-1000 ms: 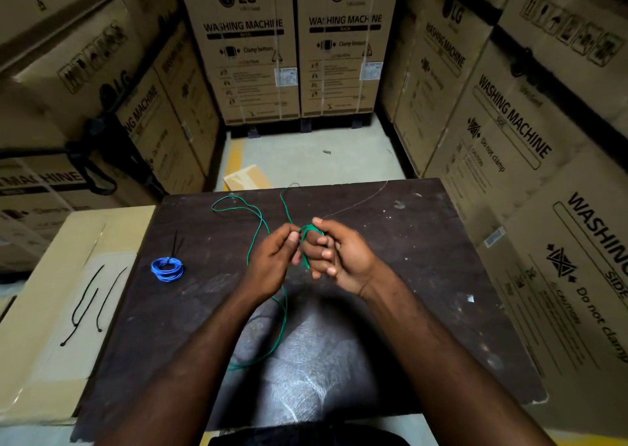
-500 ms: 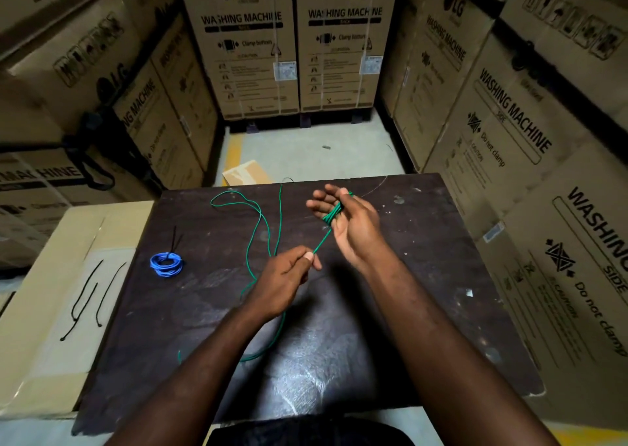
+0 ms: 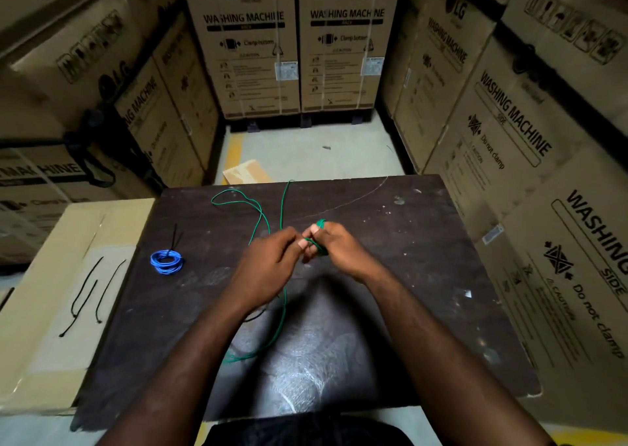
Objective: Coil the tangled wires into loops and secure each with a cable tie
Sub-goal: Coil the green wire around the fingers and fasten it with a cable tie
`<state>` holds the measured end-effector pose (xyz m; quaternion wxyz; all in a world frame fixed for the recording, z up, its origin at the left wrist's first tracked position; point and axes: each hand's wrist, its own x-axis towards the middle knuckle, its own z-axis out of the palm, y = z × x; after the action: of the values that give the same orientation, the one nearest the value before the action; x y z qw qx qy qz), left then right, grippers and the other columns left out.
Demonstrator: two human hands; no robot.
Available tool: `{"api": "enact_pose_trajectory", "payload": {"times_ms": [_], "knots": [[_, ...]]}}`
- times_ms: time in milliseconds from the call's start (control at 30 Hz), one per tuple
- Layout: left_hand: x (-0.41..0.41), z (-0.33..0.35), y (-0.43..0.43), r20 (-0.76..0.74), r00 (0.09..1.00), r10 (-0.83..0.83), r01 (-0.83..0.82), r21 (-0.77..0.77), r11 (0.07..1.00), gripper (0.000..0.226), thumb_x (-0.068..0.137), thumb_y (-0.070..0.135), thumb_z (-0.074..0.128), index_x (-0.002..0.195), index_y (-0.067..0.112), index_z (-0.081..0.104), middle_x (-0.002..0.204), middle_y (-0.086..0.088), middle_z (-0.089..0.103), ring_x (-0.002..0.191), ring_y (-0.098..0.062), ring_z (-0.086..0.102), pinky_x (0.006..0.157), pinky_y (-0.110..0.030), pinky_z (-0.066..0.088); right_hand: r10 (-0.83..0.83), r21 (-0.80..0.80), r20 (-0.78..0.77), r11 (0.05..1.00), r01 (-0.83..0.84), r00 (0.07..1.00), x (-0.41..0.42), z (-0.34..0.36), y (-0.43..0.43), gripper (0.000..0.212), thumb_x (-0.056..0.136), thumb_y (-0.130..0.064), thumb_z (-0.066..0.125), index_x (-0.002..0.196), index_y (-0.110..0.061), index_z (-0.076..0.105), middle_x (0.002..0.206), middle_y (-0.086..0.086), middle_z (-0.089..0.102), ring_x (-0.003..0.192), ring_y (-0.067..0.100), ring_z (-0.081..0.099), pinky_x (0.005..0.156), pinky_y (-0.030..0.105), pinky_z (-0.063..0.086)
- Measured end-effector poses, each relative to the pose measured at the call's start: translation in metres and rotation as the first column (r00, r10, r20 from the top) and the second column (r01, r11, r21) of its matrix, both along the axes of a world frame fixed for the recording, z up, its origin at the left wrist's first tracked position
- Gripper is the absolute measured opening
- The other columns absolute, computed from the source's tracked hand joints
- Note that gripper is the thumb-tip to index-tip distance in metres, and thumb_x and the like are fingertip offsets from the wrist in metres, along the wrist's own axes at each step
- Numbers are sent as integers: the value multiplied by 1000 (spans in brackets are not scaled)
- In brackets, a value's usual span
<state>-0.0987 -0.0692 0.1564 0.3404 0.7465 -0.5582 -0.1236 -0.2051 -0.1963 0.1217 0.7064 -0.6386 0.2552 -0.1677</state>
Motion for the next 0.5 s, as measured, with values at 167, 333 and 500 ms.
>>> {"api": "enact_pose_trajectory", "payload": {"times_ms": [167,333,500], "knots": [[23,7,-2,209,964,167,-168,-9,986,21,89,46,53,80,29,62,79,7,65,76,-14,61,58,-28,37,235,140,-131,966,-216,963,-4,11,8,45,105,-23,27,77,-3,56,56,4,63,40,15,56,49,25,44],[33,-1,-3,184,969,167,-171,4,985,15,87,44,59,85,31,65,78,7,59,76,-14,59,58,-27,35,375,268,-157,907,-326,914,-10,19,15,52,103,-38,28,72,-5,55,54,7,55,34,14,46,43,25,43],[35,-15,-5,9,987,162,-161,-73,984,23,90,44,53,77,26,59,68,8,58,67,-9,55,60,-32,41,409,440,21,816,-376,912,-20,33,19,45,100,-41,33,63,-17,41,51,-2,37,33,9,28,42,22,42]]}}
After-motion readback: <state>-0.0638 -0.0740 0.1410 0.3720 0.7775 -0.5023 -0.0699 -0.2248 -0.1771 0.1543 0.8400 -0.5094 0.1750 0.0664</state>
